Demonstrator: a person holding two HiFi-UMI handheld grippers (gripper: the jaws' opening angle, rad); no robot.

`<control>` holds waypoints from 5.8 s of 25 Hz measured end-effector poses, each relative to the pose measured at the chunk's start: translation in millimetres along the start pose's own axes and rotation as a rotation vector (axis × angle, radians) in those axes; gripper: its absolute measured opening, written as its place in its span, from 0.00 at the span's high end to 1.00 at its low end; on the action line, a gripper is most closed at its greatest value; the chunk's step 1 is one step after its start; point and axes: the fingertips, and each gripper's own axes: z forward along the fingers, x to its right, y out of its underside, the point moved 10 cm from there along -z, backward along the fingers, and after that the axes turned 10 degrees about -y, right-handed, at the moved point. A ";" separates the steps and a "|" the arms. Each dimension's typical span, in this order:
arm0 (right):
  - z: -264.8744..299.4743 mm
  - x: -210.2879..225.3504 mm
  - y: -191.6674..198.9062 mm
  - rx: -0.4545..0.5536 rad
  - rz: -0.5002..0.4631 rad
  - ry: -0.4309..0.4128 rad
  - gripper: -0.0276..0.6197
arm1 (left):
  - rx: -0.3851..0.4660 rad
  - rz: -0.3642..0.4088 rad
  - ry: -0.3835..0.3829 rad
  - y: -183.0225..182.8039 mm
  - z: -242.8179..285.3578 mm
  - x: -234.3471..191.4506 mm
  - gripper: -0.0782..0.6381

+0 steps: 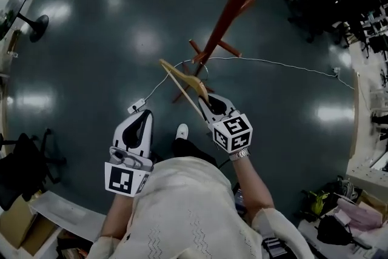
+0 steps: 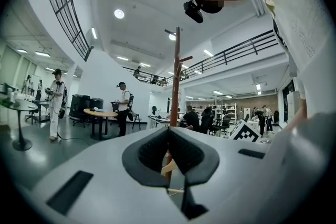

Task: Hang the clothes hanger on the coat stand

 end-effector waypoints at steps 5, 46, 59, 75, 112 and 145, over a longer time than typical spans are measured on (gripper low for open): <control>25.1 50.2 6.4 -0.009 -0.034 -0.013 0.85 | -0.039 0.012 -0.061 4.0 12.8 5.1 0.87; 118.2 189.2 66.1 -0.073 -0.131 -0.090 0.85 | -0.156 -0.043 -0.212 24.4 43.3 15.5 0.87; 117.0 188.7 64.7 -0.073 -0.086 -0.075 0.80 | -0.165 -0.012 -0.184 25.3 39.4 14.4 0.87; 50.7 162.5 51.5 0.020 -0.114 -0.028 0.75 | -0.132 -0.039 -0.107 34.2 25.2 12.5 0.87; 8.3 -328.6 -2.1 0.374 -0.066 0.173 0.93 | -0.009 -0.104 0.239 21.7 -159.0 -123.7 0.87; -57.6 -373.2 56.1 0.394 -0.025 0.301 0.93 | -0.016 -0.047 0.417 18.1 -204.8 -50.2 0.87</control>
